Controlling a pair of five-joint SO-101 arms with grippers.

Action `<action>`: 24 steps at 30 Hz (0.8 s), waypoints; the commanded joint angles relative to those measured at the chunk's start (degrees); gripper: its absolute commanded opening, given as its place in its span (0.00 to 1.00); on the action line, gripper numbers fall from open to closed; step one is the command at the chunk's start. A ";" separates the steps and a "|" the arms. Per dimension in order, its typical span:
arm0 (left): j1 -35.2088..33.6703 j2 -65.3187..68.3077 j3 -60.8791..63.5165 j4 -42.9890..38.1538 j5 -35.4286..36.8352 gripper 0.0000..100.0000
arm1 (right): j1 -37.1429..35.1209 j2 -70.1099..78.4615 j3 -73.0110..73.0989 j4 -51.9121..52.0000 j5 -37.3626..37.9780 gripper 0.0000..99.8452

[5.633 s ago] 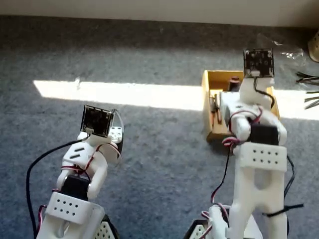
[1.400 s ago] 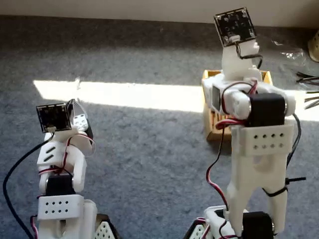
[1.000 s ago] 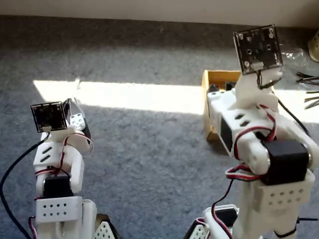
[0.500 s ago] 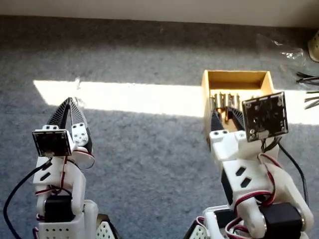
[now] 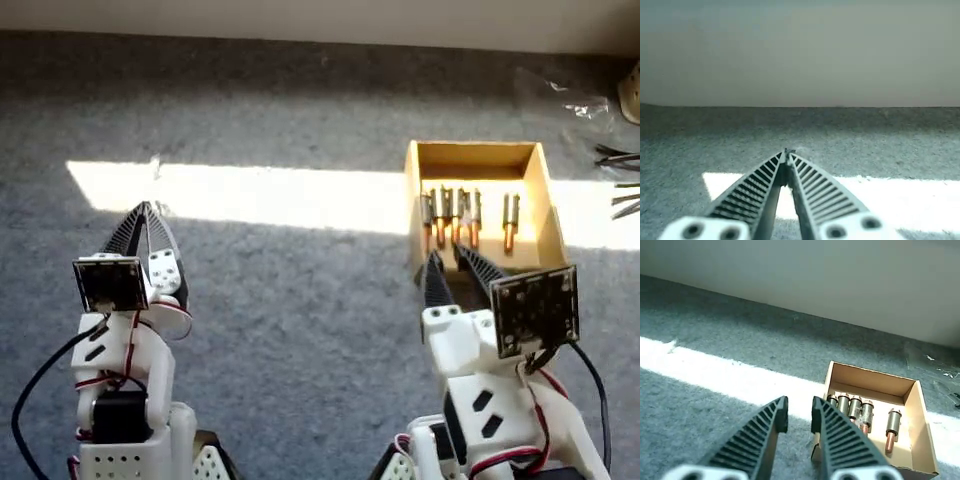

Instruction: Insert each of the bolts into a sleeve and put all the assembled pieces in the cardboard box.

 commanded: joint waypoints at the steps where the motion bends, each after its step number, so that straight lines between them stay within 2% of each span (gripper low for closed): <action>1: 1.19 -0.57 -1.36 0.35 -0.44 0.01 | 0.22 -2.33 0.57 -1.36 -0.44 0.07; 8: 1.19 -0.57 -2.15 0.26 -0.18 0.01 | 5.23 -7.60 7.60 -5.32 2.11 0.07; 12: 1.19 -0.57 -2.15 0.00 0.26 0.01 | 5.23 -10.68 12.09 -6.11 1.93 0.07; 18: 0.66 -0.57 -2.33 0.00 10.90 0.01 | 4.79 -18.07 19.30 -6.37 2.20 0.07; 24: 0.66 -0.57 -2.42 0.35 9.23 0.01 | 4.79 -22.11 24.04 -7.69 2.37 0.07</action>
